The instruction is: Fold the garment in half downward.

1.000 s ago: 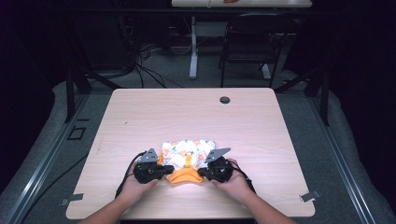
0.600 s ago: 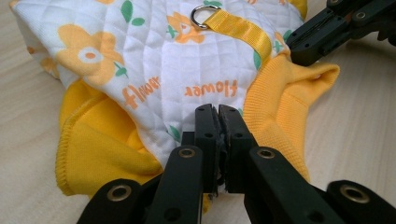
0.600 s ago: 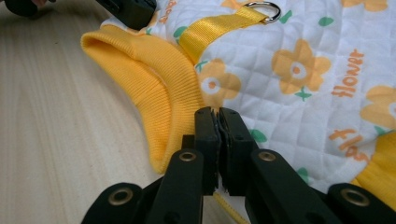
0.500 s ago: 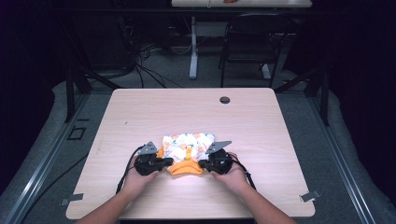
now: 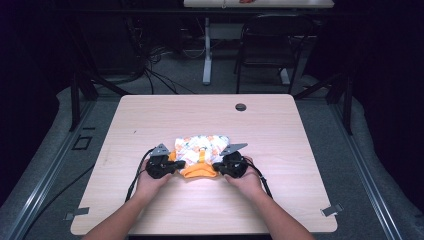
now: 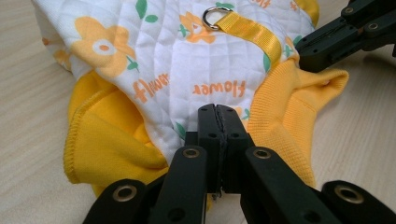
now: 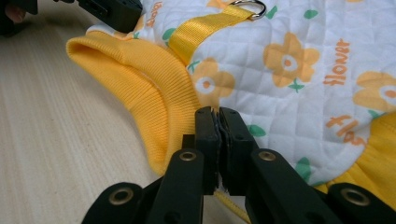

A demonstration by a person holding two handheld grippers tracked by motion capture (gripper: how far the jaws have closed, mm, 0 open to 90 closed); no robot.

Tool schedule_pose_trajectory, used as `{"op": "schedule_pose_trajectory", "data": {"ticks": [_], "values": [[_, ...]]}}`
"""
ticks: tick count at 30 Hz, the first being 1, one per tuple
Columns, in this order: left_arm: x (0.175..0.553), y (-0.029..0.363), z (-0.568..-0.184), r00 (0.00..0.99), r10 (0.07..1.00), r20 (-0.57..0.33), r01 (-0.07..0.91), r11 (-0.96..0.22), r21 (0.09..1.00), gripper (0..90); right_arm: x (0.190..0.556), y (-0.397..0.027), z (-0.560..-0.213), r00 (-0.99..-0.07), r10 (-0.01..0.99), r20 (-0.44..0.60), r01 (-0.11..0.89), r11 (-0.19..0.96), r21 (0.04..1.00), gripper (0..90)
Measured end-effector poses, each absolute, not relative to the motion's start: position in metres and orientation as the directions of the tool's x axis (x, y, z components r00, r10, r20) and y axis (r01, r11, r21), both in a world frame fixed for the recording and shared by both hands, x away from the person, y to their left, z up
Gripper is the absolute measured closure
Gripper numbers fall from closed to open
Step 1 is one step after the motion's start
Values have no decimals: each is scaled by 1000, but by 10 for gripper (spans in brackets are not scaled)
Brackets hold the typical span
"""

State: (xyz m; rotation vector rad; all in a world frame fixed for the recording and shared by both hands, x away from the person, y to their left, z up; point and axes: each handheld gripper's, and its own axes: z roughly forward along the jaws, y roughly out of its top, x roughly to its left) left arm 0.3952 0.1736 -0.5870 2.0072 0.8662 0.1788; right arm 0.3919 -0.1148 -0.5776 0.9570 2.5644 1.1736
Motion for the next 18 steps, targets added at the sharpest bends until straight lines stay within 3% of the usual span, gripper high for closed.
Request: {"op": "schedule_pose_trajectory", "data": {"ticks": [12,18], "values": [[399,174,-585,720,658,-220,523,-306,796,890,398,-113,-575,-761,637,118,507,472,722,851],[393,178,-572,725,657,-207,511,-311,801,826,391,-118,-562,-756,645,114,493,445,748,830]]}}
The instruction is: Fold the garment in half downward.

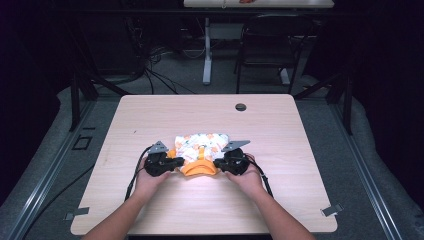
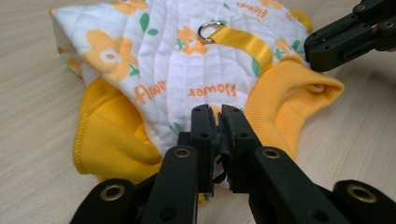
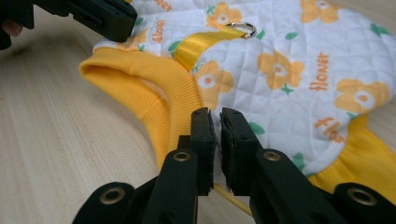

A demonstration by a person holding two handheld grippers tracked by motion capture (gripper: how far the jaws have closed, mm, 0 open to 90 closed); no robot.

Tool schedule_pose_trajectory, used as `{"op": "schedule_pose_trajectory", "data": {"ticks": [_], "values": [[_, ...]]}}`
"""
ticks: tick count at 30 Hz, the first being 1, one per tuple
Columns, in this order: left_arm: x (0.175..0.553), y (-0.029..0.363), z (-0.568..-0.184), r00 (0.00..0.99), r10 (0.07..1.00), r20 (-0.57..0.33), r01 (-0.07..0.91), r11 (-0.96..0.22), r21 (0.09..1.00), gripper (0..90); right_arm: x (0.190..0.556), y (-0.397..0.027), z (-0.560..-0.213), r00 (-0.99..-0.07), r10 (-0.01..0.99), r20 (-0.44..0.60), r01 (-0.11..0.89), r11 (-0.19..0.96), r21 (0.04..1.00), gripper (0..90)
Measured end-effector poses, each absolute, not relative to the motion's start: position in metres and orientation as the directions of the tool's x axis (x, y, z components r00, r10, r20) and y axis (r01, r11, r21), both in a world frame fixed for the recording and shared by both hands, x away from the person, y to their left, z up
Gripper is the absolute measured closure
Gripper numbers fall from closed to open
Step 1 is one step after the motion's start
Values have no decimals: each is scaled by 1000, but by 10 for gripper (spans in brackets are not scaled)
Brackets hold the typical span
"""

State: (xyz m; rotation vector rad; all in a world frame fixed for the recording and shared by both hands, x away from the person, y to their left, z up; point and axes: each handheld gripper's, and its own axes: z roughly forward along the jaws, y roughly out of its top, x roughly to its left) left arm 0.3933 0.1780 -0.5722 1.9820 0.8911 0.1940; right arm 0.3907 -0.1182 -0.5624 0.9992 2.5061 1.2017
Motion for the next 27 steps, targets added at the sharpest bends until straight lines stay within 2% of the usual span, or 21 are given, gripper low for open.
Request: {"op": "schedule_pose_trajectory", "data": {"ticks": [11,27], "values": [[371,201,-548,708,682,-184,489,-285,824,661,363,-140,-542,-739,670,64,462,436,773,721],[338,227,-553,693,705,-152,465,-276,841,569,324,-162,-544,-741,671,17,451,480,752,580]]}}
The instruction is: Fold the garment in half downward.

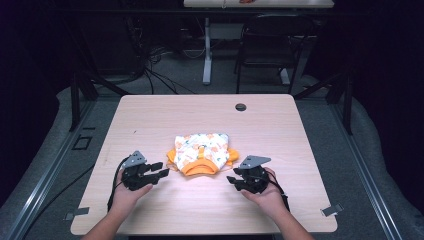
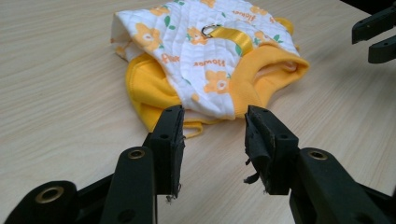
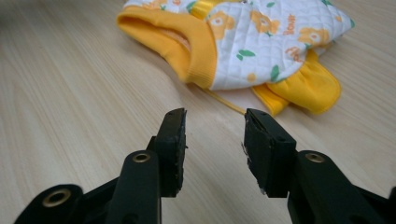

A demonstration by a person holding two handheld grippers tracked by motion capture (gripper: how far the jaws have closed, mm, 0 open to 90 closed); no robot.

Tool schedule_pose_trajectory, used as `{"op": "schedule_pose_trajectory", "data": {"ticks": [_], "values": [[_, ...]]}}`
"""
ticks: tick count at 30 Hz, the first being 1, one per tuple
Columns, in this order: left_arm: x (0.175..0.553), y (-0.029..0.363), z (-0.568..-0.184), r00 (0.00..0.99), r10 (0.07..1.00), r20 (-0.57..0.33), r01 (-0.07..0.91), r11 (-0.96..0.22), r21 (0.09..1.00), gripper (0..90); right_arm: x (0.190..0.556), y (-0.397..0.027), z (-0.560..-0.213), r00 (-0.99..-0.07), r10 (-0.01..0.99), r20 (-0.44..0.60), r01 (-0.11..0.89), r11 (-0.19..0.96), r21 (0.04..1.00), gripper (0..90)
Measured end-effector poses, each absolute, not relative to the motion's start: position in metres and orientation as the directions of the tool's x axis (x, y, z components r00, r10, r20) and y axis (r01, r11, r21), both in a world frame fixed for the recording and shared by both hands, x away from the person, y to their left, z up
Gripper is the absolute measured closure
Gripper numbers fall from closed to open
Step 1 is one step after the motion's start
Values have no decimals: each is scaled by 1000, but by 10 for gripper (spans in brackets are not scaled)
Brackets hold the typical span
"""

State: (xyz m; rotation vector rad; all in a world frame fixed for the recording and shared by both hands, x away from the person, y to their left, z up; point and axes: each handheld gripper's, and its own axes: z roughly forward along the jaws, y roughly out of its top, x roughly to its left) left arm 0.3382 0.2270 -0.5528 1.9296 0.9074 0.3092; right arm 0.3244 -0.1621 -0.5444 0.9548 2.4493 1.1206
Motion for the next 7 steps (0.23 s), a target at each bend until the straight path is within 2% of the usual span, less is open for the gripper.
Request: {"op": "schedule_pose_trajectory", "data": {"ticks": [7], "values": [[335,238,-556,680,721,-135,477,-294,828,547,325,-170,-553,-712,701,38,481,447,755,550]]}}
